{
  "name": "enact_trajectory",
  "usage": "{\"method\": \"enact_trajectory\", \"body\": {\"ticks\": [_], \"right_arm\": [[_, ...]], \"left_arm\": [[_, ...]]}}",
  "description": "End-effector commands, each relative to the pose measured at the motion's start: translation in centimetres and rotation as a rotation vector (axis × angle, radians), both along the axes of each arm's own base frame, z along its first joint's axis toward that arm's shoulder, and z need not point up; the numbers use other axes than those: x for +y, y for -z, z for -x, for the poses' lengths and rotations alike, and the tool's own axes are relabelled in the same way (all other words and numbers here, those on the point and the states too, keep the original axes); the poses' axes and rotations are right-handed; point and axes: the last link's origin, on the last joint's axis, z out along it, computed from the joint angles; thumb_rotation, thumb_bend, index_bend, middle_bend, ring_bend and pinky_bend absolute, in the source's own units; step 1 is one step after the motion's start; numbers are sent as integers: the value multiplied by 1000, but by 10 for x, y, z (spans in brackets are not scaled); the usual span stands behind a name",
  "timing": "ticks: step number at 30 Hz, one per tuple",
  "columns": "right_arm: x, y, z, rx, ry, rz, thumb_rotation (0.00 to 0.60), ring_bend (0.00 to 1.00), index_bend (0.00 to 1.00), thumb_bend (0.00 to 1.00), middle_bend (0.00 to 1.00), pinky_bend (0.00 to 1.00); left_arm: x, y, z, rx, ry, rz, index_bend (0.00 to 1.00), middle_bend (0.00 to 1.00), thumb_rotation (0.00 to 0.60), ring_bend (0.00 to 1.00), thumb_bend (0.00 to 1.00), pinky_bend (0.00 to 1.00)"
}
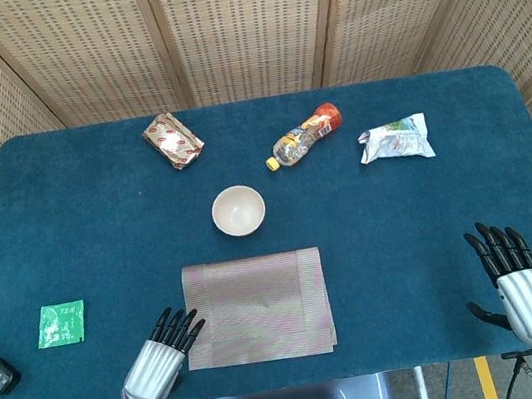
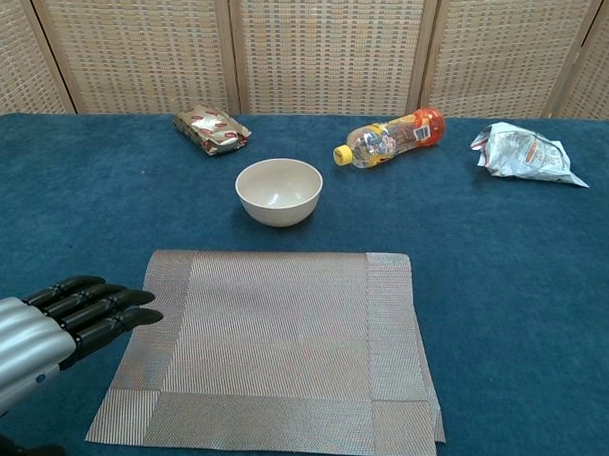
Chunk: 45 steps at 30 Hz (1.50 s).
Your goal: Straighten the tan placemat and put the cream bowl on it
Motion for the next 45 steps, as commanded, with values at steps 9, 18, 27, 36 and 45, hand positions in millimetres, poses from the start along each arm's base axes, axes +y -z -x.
{"method": "enact_trajectory", "body": {"ticks": [9,18,27,36,45], "right_arm": [[0,-2,0,-7,2,2,600,0,0,170,0,0],[-1,-2,0,-10,4,2,600,0,0,170,0,0],[-1,-1,0,-10,4,-2,600,0,0,170,0,0],[-1,-3,0,-19,5,1,600,0,0,170,0,0],[0,-3,0,-26,5,-5,600,0,0,170,0,0]], "left_arm": [[5,12,-9,3,15,6,80,0,600,0,103,0],[7,18,-9,24,21,5,104,0,600,0,146,0],[10,22,-14,-2,49,-5,152,0,600,0,302,0],[9,24,-15,-16,54,-4,190,0,600,0,362,0],[11,25,-14,-23,42,1,314,0,600,0,363,0]]}}
